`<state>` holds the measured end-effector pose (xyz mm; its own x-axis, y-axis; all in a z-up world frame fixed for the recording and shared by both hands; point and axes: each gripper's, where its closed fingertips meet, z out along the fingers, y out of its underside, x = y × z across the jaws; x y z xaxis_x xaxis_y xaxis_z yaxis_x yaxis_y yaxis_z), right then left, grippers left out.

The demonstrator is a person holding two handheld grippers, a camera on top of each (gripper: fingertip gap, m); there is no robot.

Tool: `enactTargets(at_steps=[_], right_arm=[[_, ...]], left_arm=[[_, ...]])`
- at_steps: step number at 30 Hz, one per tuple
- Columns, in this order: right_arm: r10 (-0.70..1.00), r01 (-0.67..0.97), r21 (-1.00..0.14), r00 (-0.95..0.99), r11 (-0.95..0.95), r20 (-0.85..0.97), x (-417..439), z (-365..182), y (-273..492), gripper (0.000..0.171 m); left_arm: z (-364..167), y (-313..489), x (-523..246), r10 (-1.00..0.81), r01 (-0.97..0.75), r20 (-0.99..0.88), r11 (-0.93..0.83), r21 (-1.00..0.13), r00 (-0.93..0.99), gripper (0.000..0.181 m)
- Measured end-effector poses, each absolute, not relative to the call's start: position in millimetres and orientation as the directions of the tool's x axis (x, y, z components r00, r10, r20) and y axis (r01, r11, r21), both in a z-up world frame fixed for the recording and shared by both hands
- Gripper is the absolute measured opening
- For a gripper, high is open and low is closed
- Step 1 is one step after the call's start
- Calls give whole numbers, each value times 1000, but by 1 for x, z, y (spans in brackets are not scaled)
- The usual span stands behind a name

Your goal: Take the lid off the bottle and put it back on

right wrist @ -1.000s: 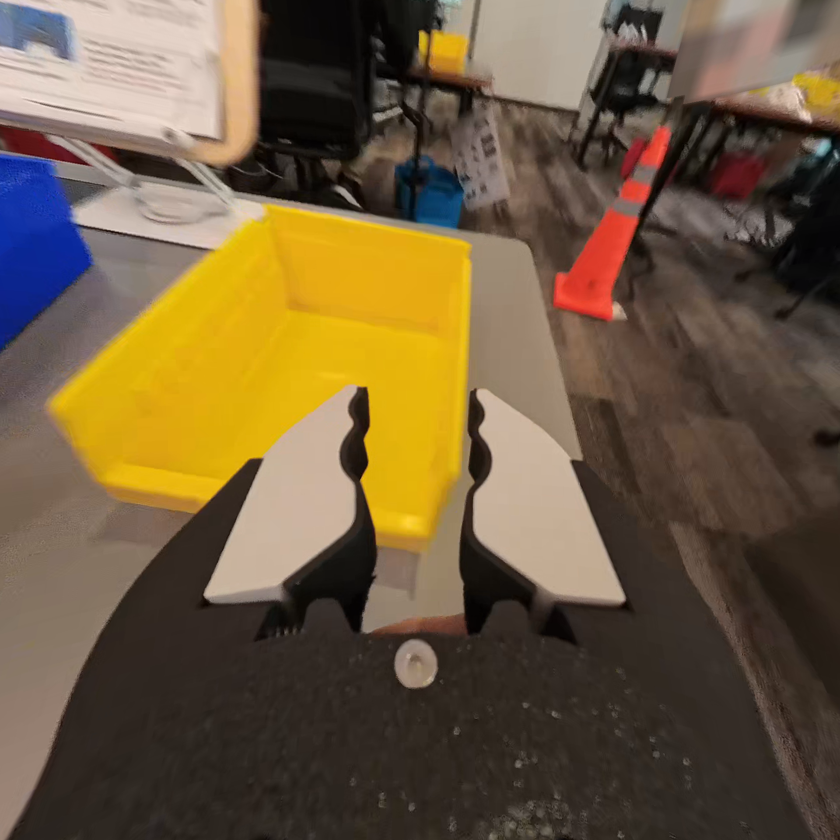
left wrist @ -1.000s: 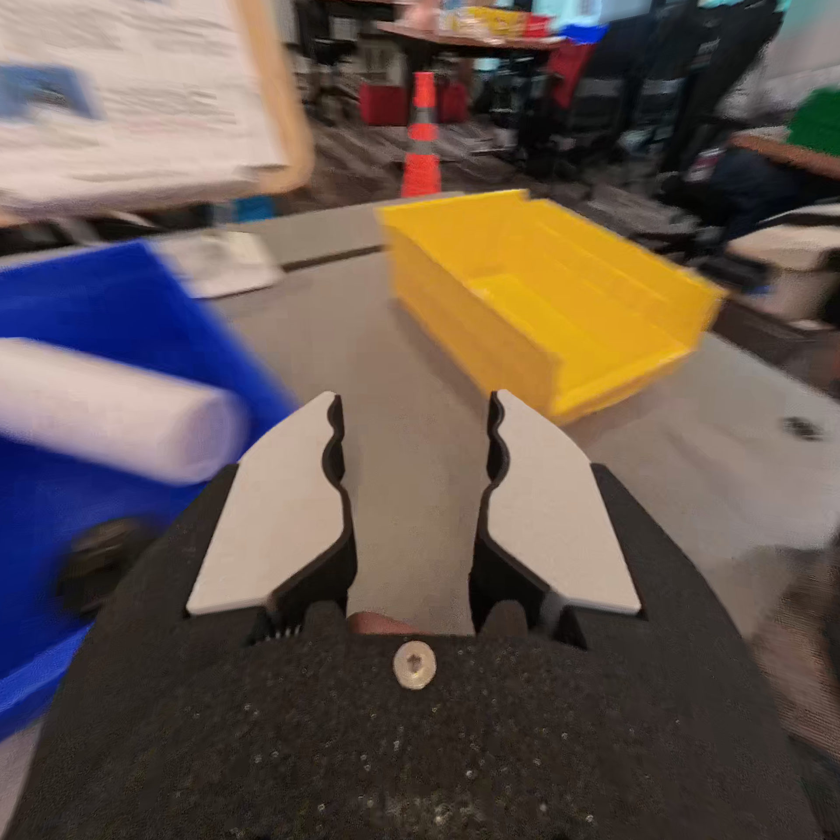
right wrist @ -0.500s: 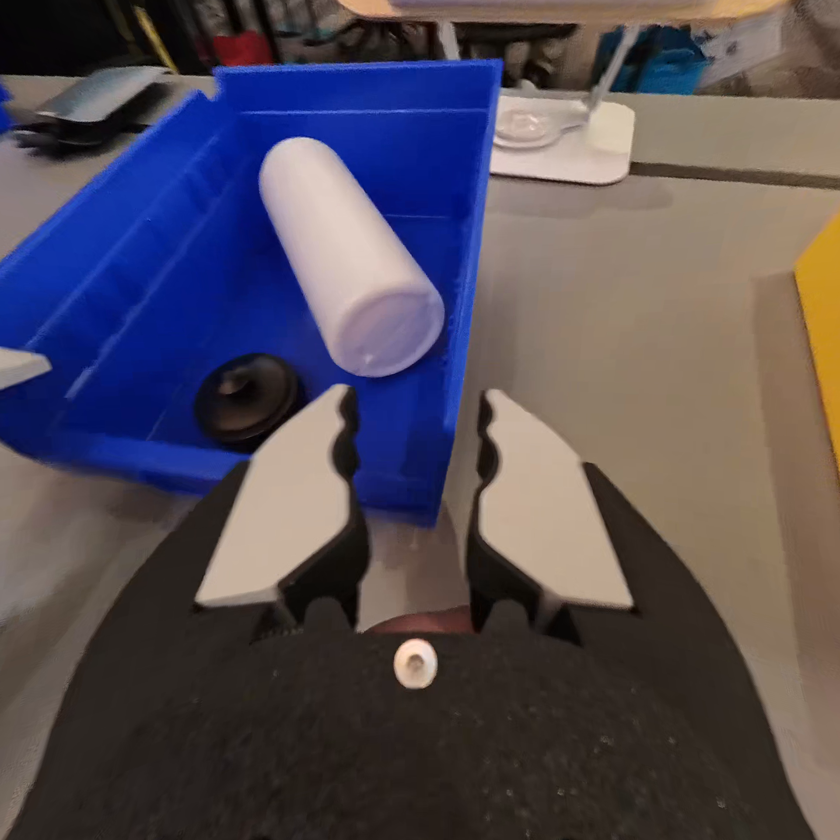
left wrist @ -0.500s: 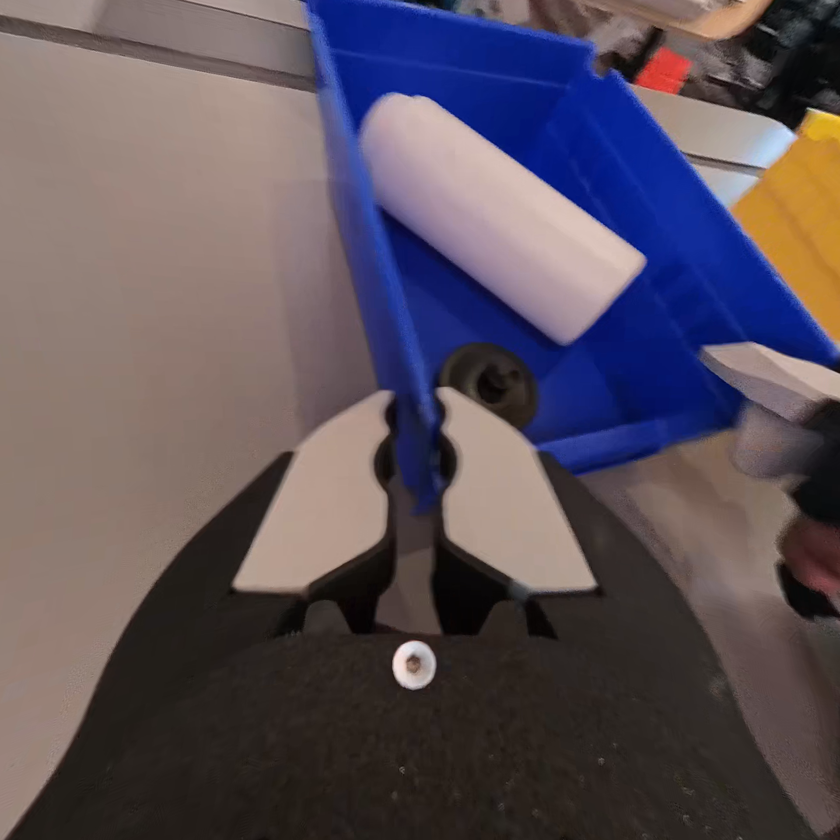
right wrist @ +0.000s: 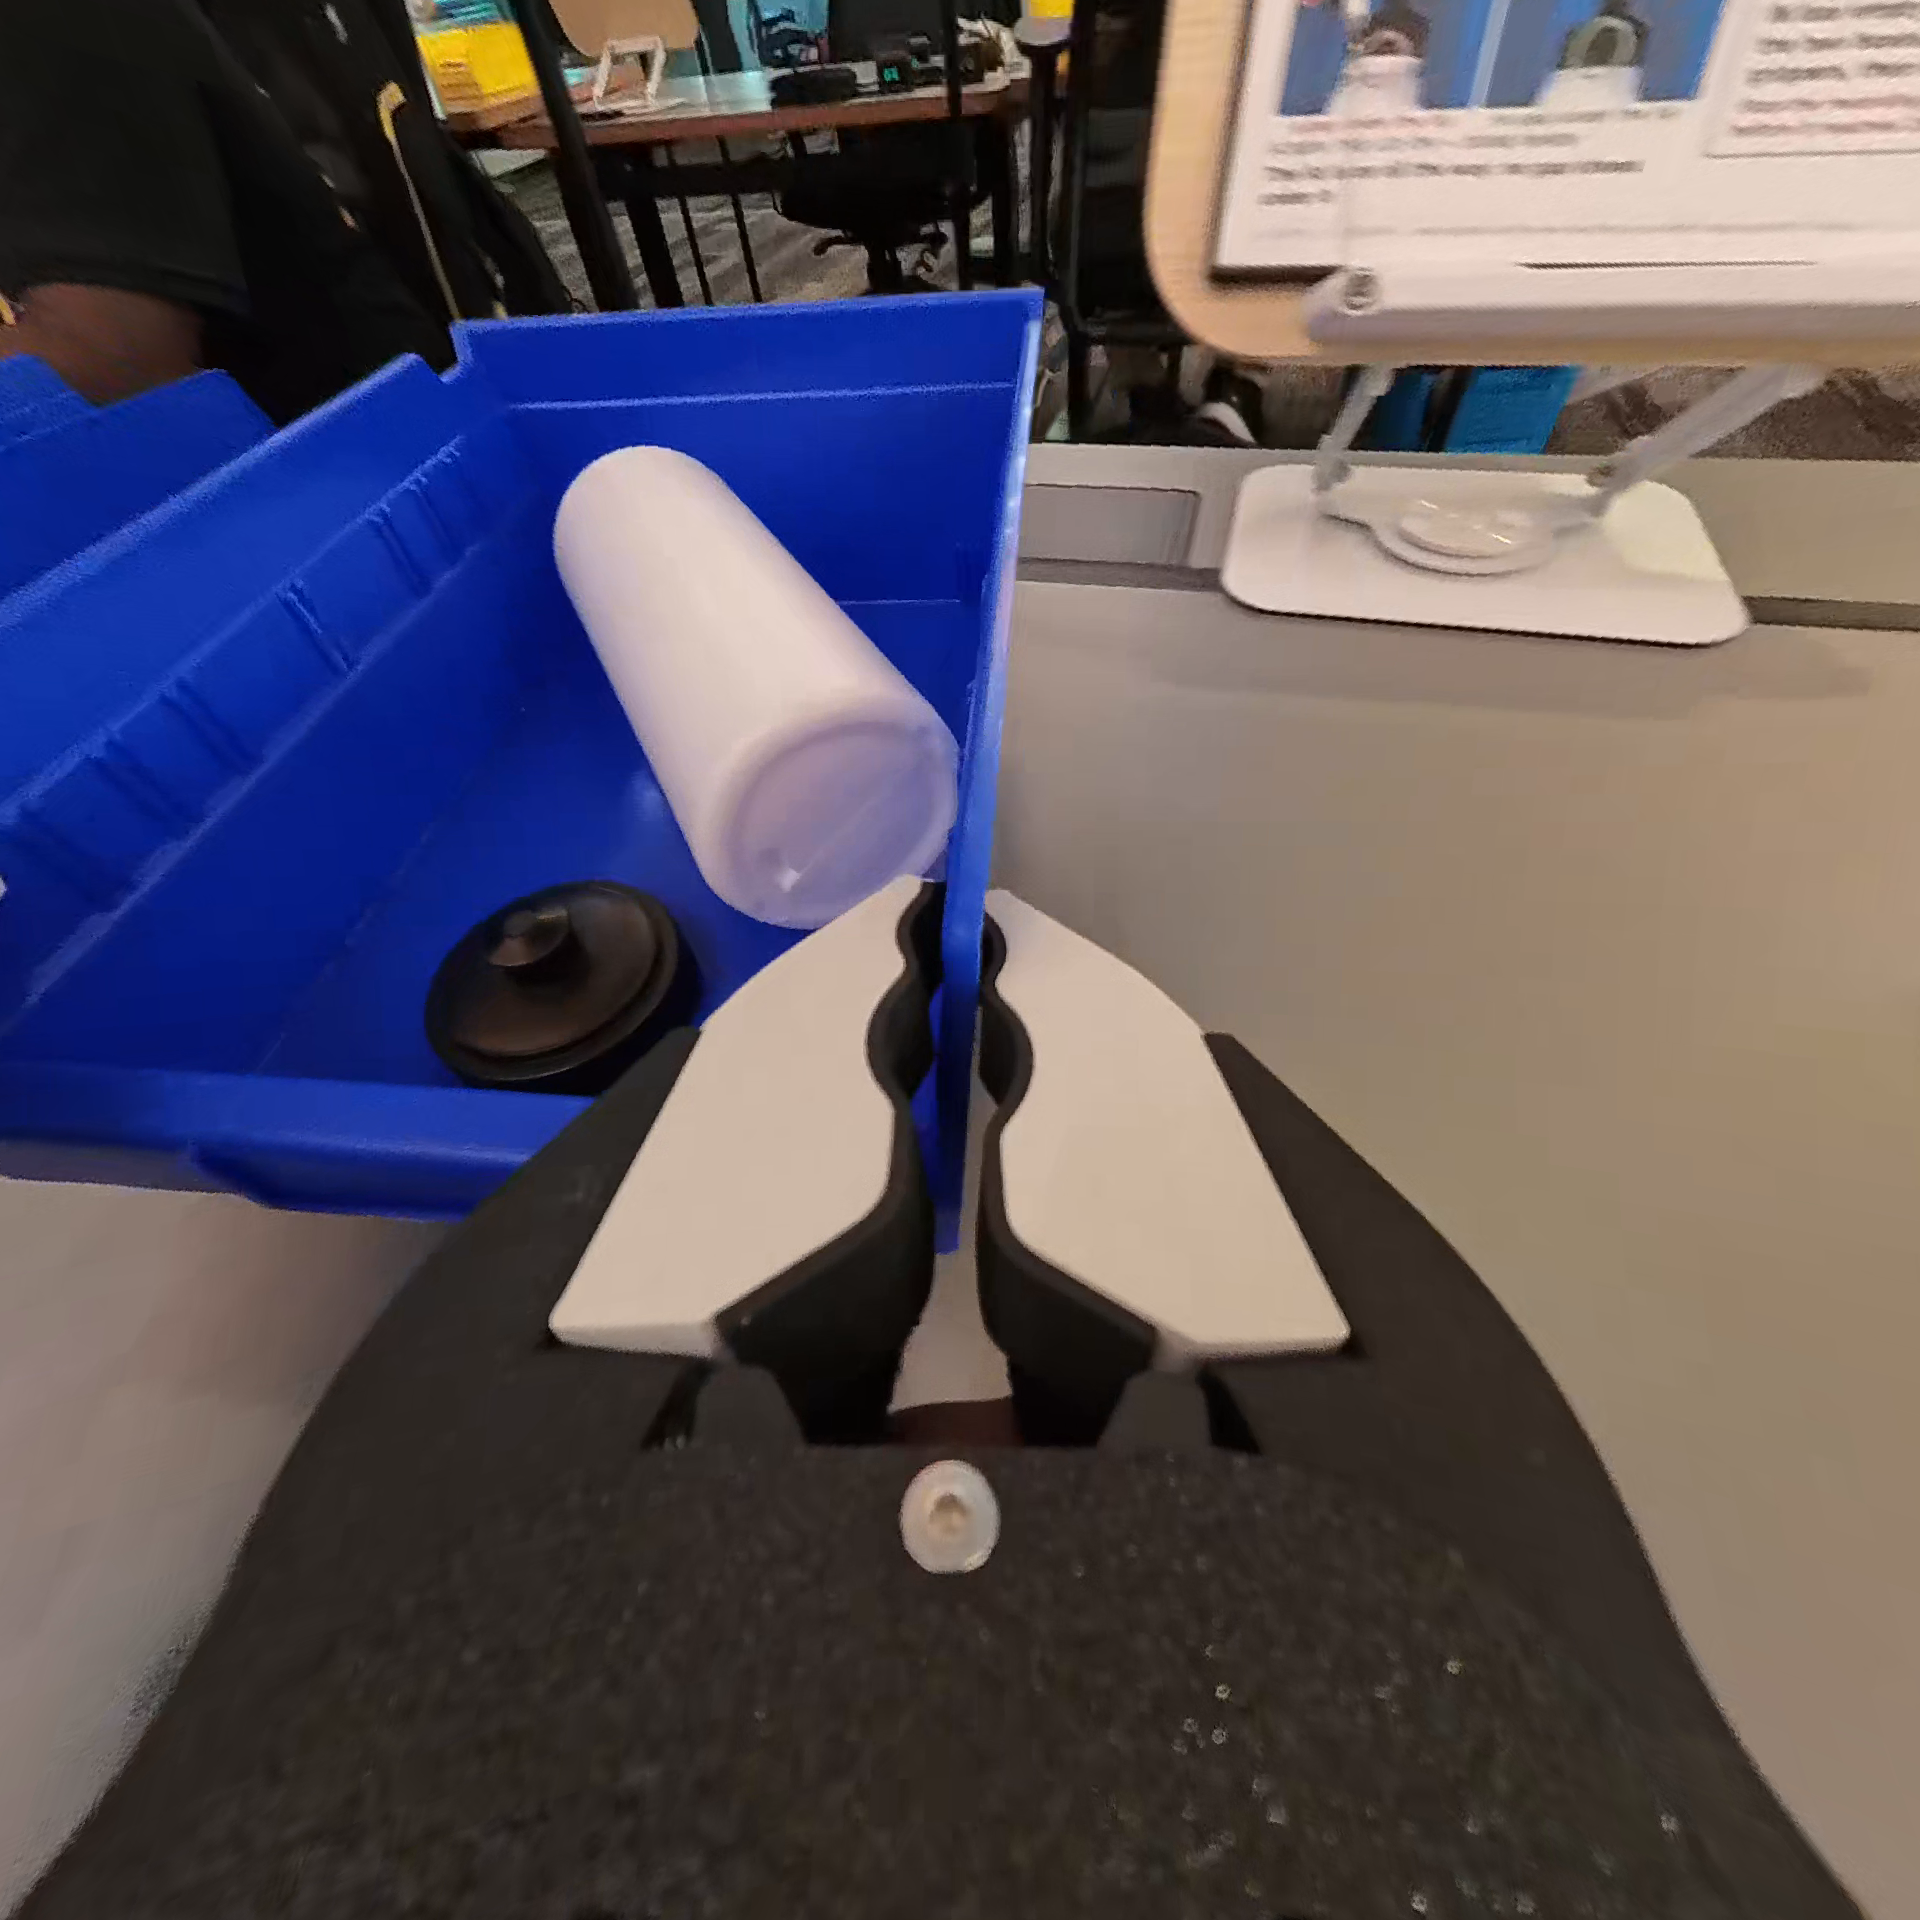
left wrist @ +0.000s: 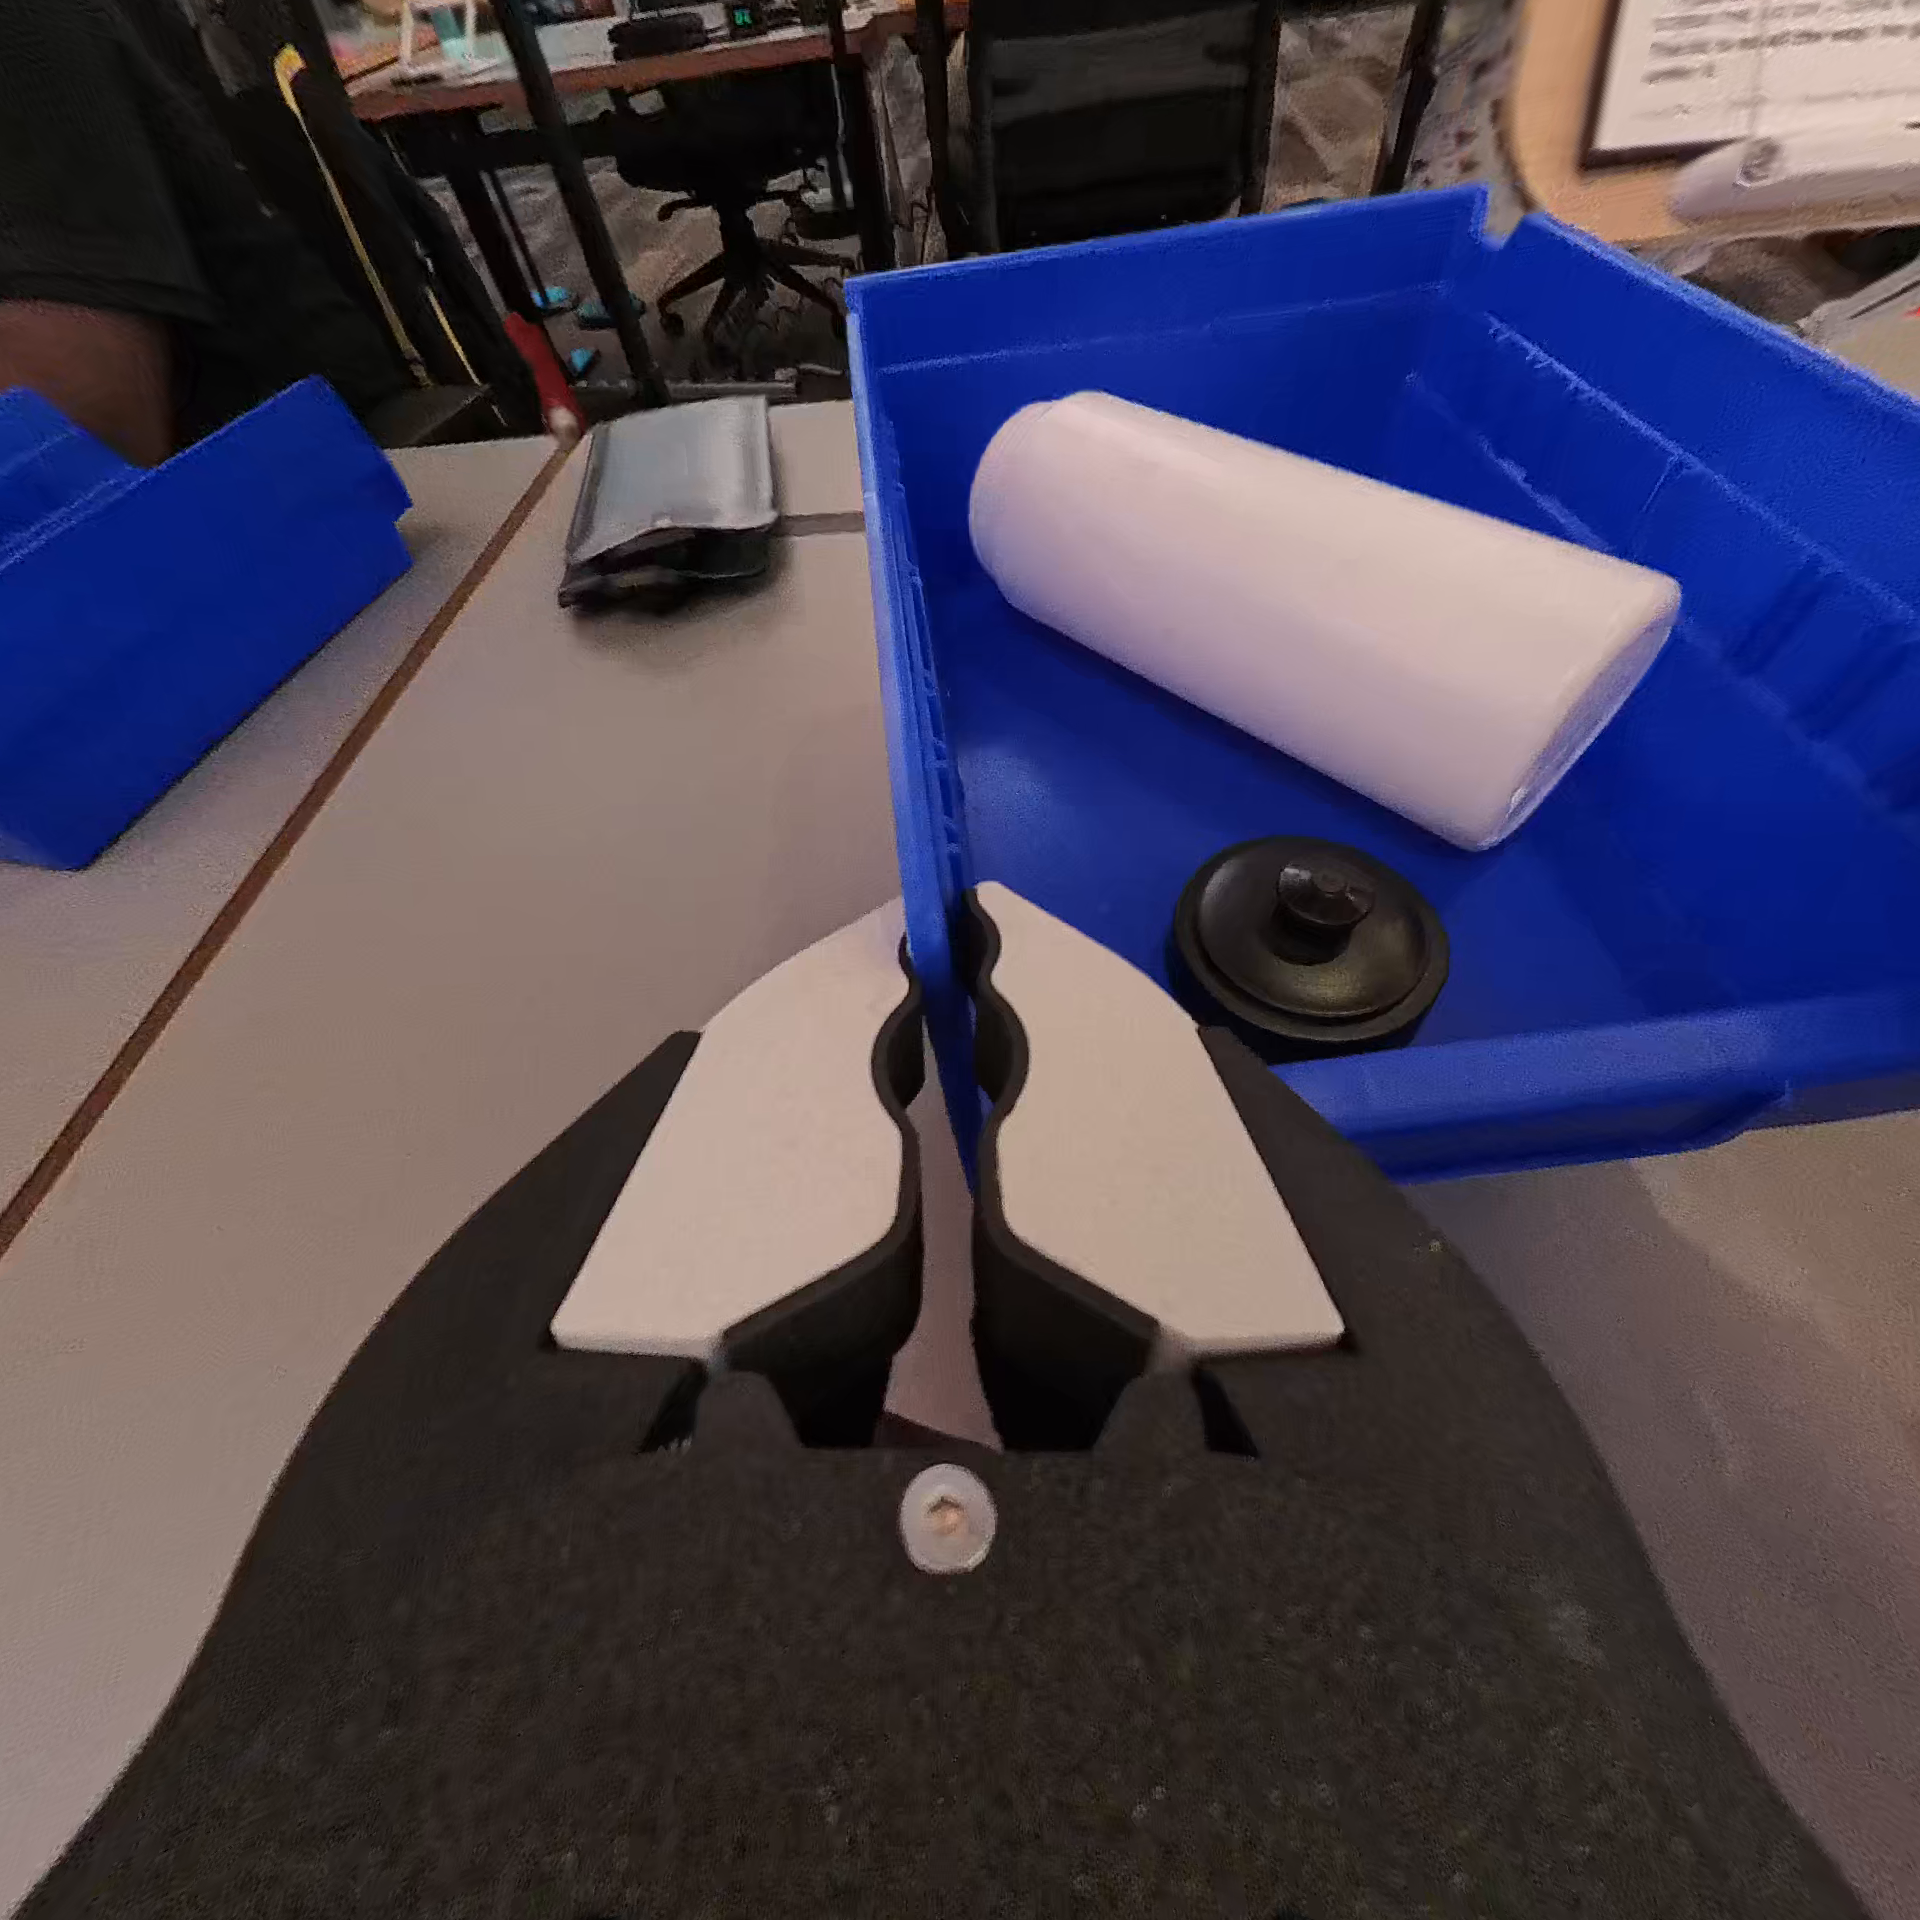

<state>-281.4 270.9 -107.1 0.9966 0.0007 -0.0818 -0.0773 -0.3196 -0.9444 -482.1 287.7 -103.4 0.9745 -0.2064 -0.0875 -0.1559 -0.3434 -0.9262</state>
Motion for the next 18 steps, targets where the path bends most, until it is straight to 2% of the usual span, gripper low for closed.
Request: enactTargets(at_steps=[4,7,10,13,15,18], right_arm=[[39,-59,-936,996,-346,-77,-328,-116,274,5],[90,-25,-924,994,-382,-64,-346,-135,270,6],[150,53,-917,989,-394,-7,-354,-153,263,8],[293,34,-907,951,-420,-100,-359,-153,251,16],[452,59,-878,873,-475,-186,-358,-150,228,21],[610,133,-863,759,-487,-228,-321,-135,182,30]], left_arm=[[-129,292,-523,-200,-46,40,-411,-911,979,3],[-137,292,-539,-171,98,187,-428,-899,967,3],[-149,289,-543,-166,77,173,-467,-881,971,3],[-148,283,-544,-155,66,160,-485,-872,975,3],[-138,277,-556,-91,95,156,-472,-877,984,27],[-104,256,-564,-74,125,164,-375,-919,984,41]])
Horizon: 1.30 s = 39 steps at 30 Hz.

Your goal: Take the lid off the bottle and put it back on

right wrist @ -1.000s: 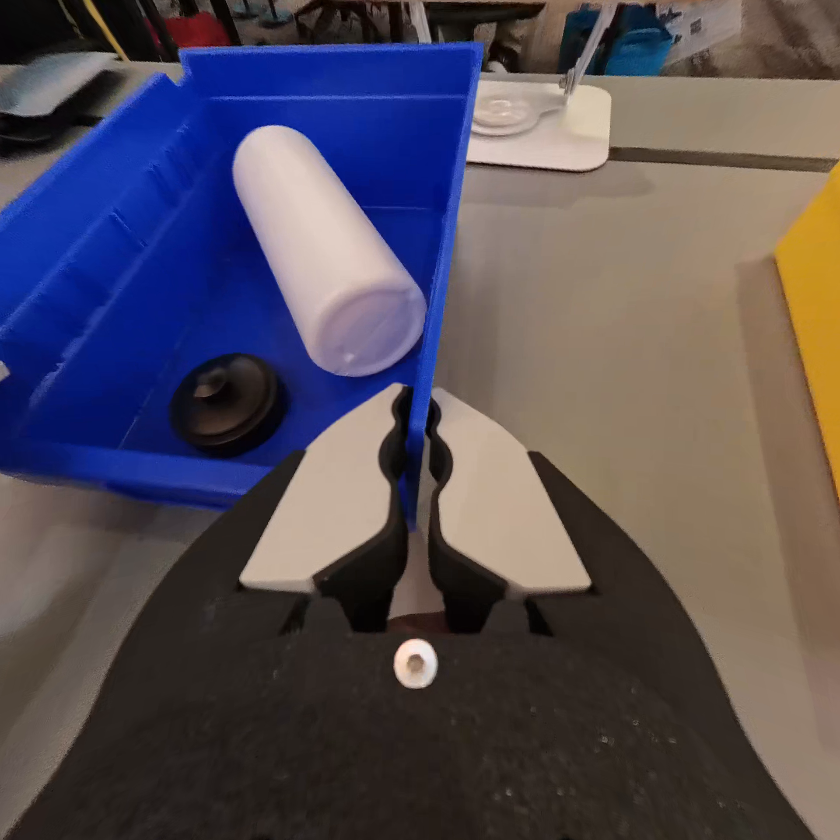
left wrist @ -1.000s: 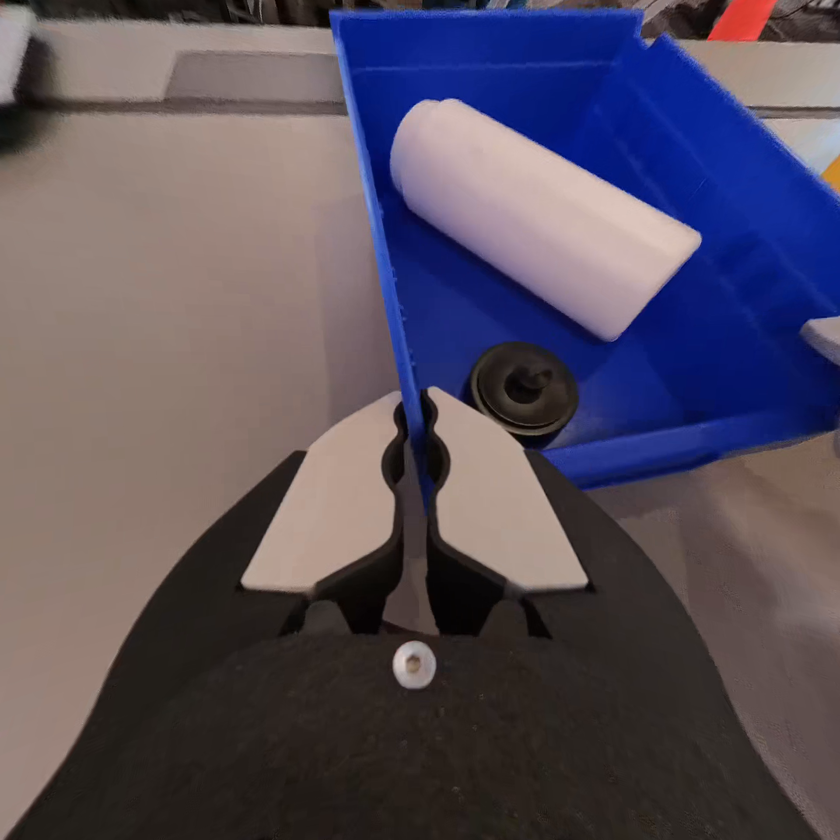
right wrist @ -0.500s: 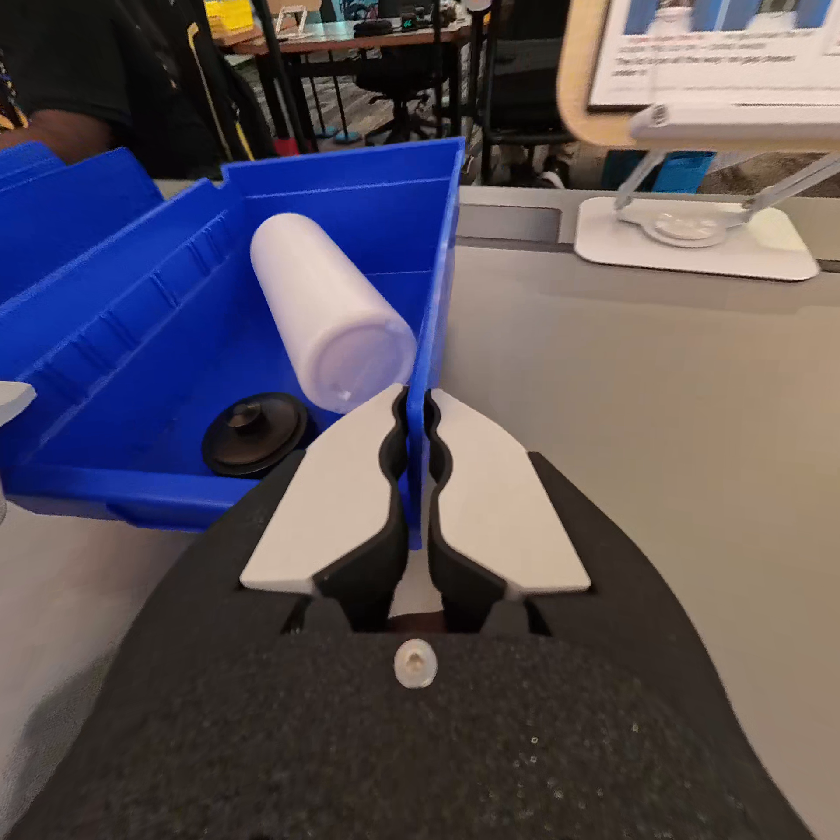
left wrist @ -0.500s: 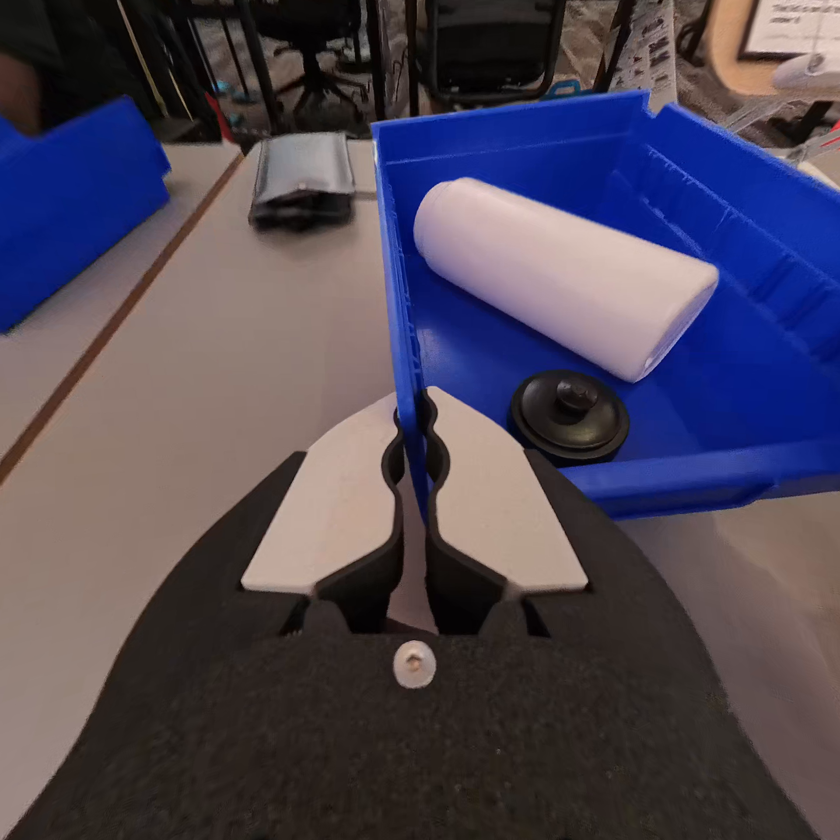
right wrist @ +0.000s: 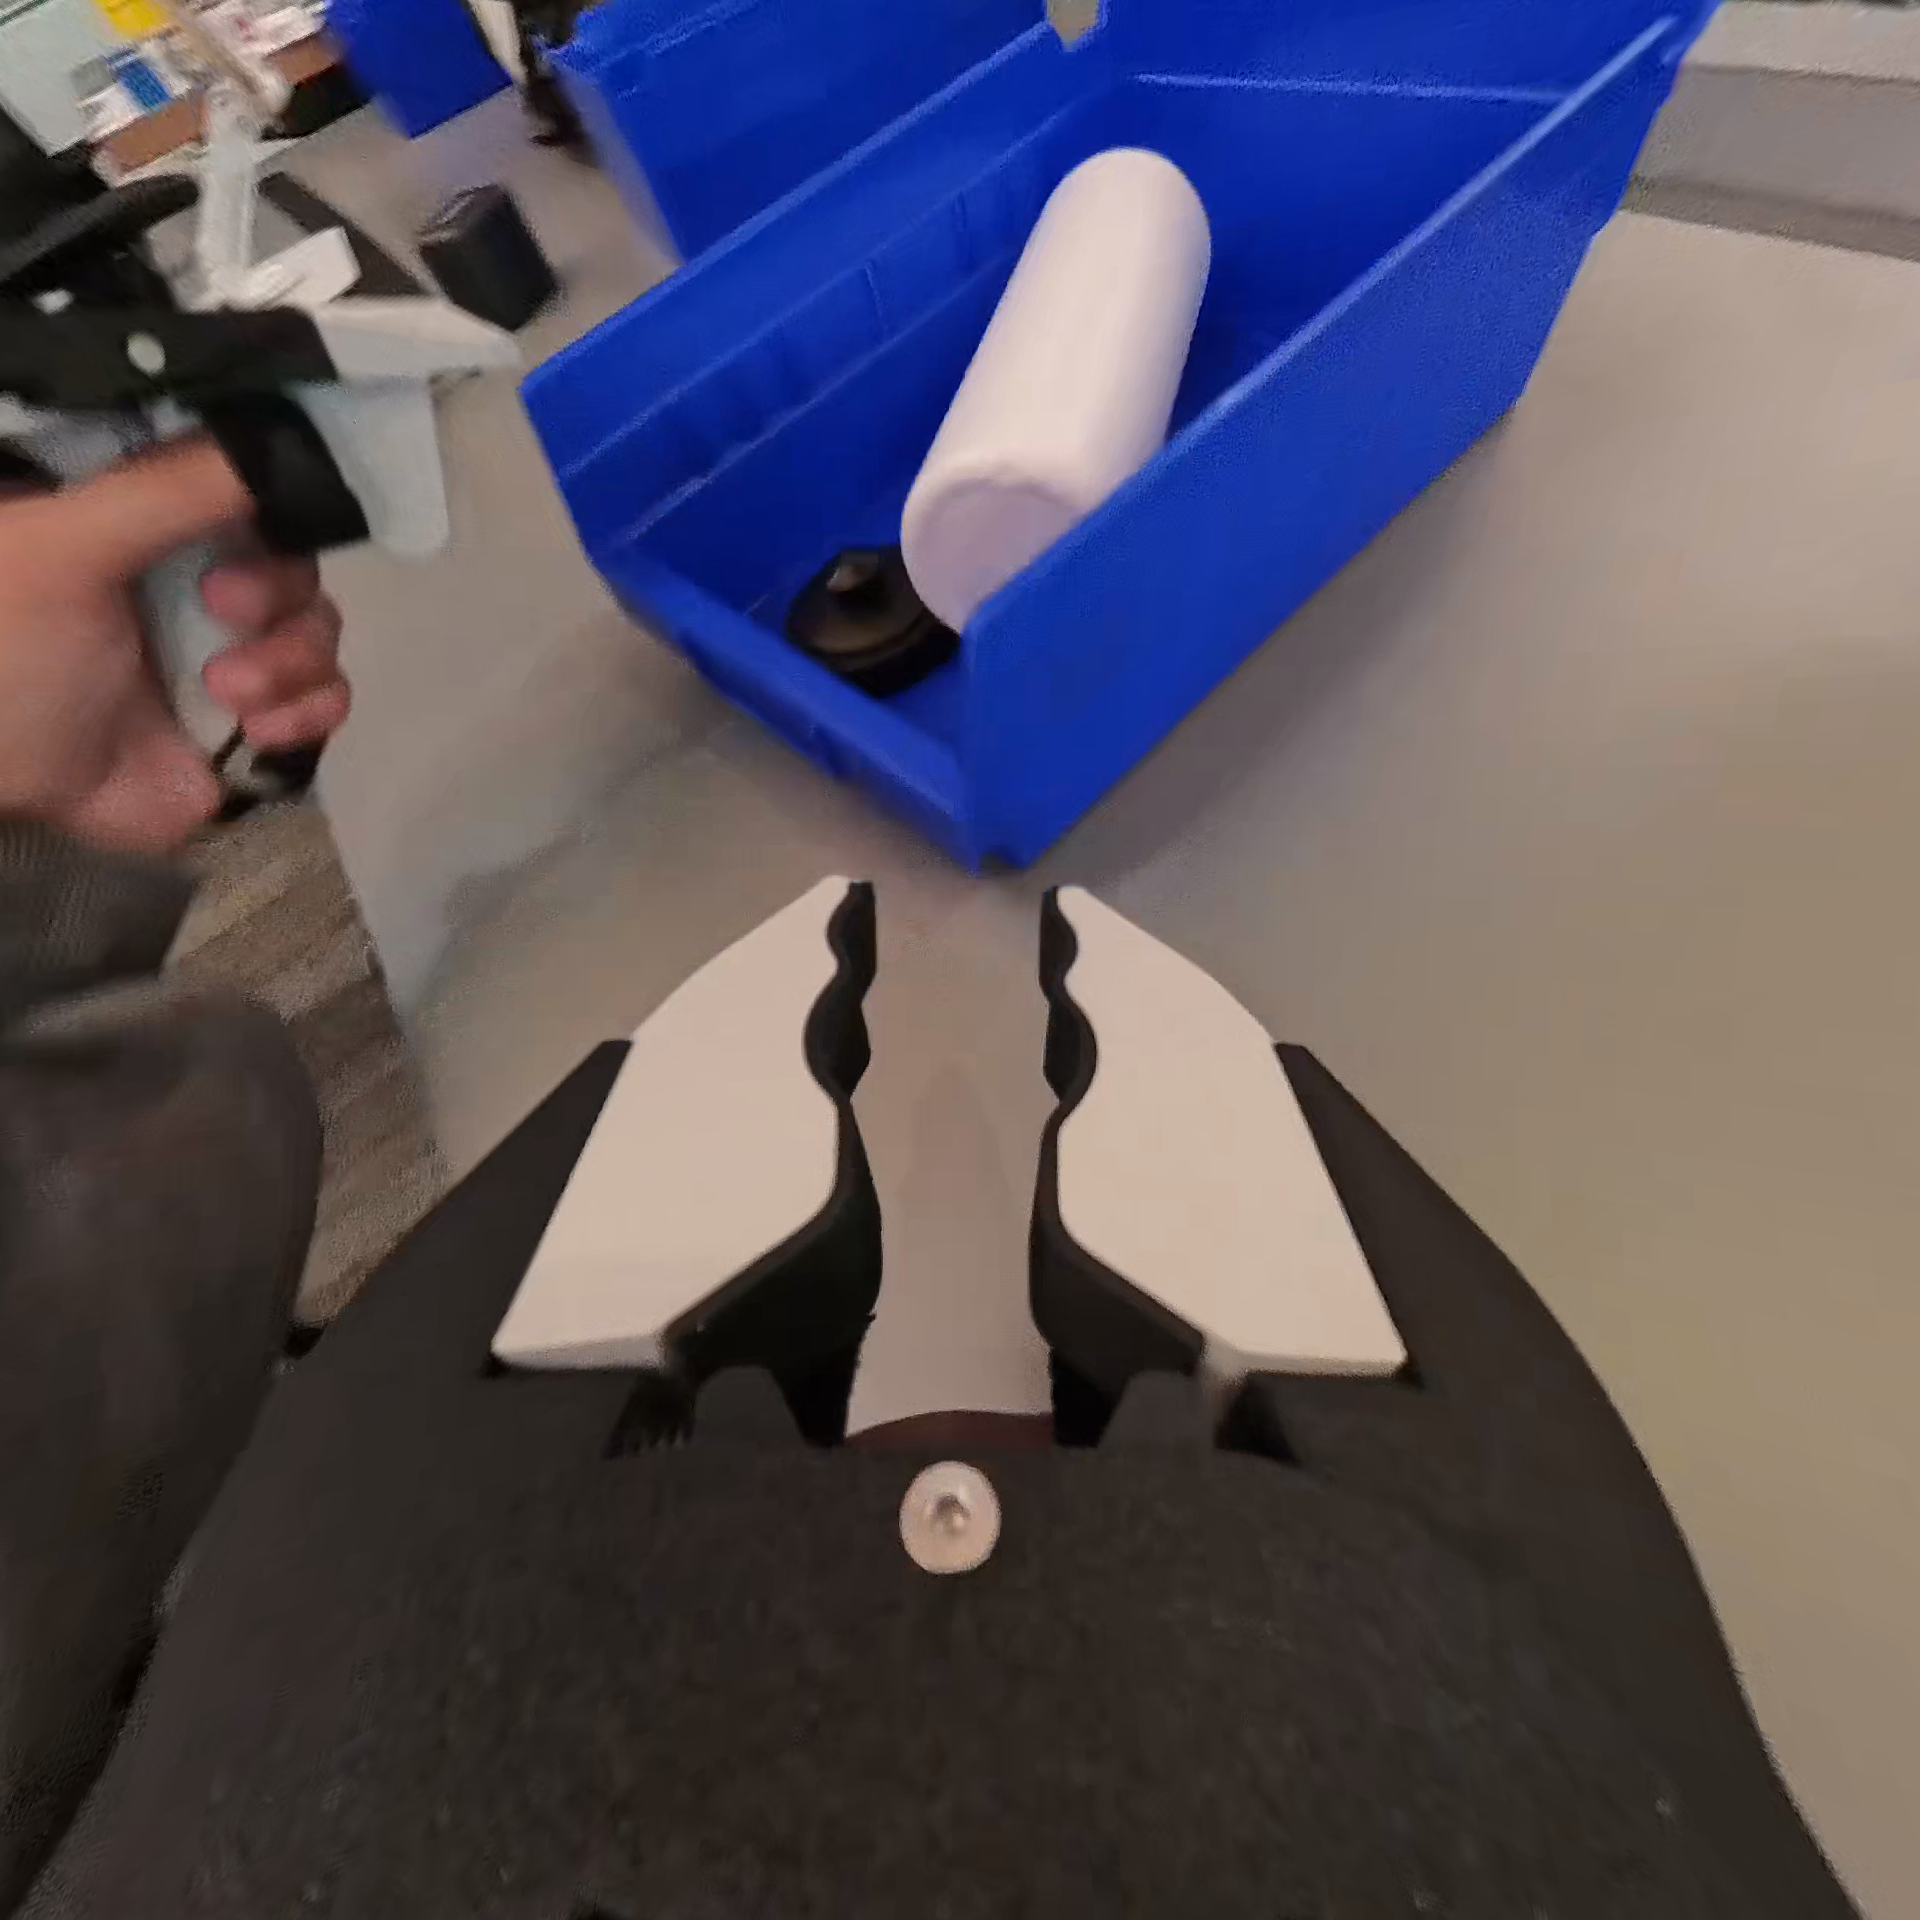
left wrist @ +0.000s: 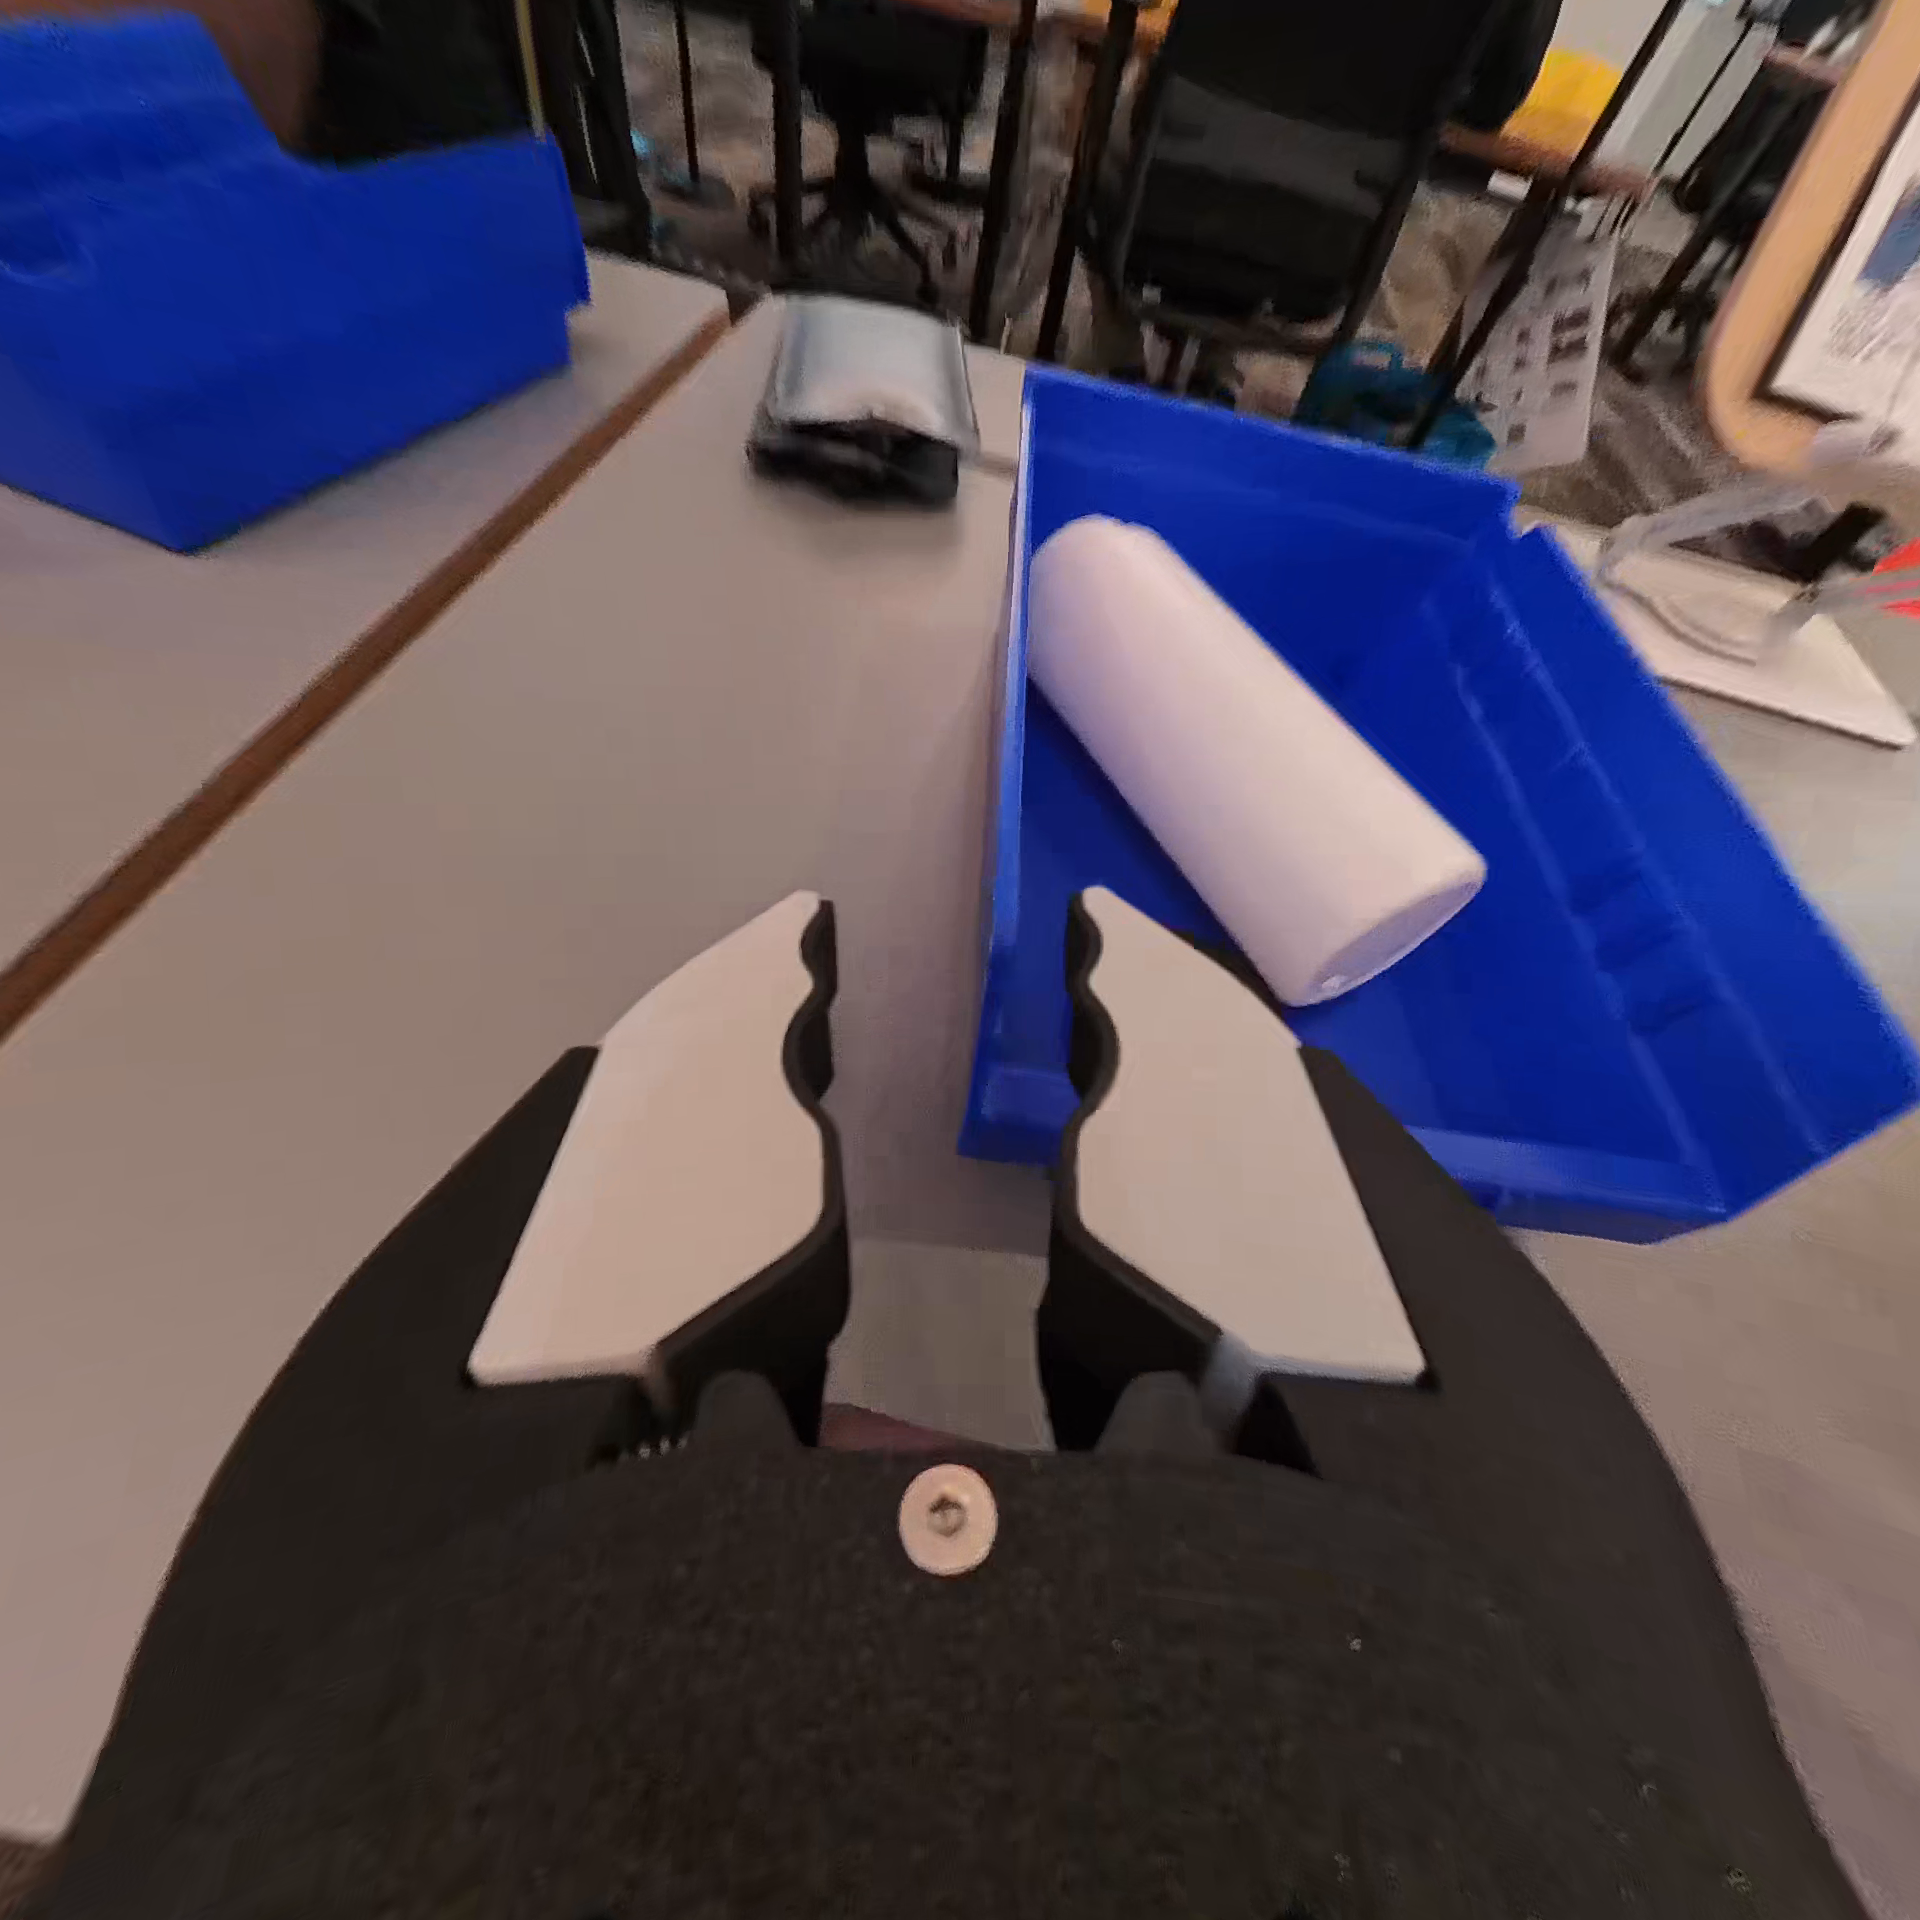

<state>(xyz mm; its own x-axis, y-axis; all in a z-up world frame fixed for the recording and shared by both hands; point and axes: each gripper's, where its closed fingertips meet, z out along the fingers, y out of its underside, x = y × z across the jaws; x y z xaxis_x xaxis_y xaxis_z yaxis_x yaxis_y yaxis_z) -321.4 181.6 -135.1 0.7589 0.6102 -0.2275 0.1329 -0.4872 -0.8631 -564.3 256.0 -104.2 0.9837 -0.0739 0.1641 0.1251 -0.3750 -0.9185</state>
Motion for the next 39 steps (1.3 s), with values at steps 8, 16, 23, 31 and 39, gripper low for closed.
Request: enactTargets(at_steps=[8,16,23,31,39], right_arm=[[307,203,-939,945,-277,114,-50,-83,118,37],[-184,-96,-981,981,-169,-64,152,-91,28,42],[-226,6,-969,972,-248,64,173,-117,34,35],[-185,47,-967,978,-249,95,161,-118,44,32],[-162,29,-956,984,-292,79,160,-131,50,32]], left_arm=[[-52,189,-443,-385,279,372,-276,-920,845,59],[-102,183,-384,-379,-49,47,-240,-970,924,53],[-119,186,-370,-432,-68,78,-312,-947,899,60],[-126,190,-369,-433,-77,82,-336,-939,898,60],[-128,188,-367,-444,-25,158,-379,-925,882,65]])
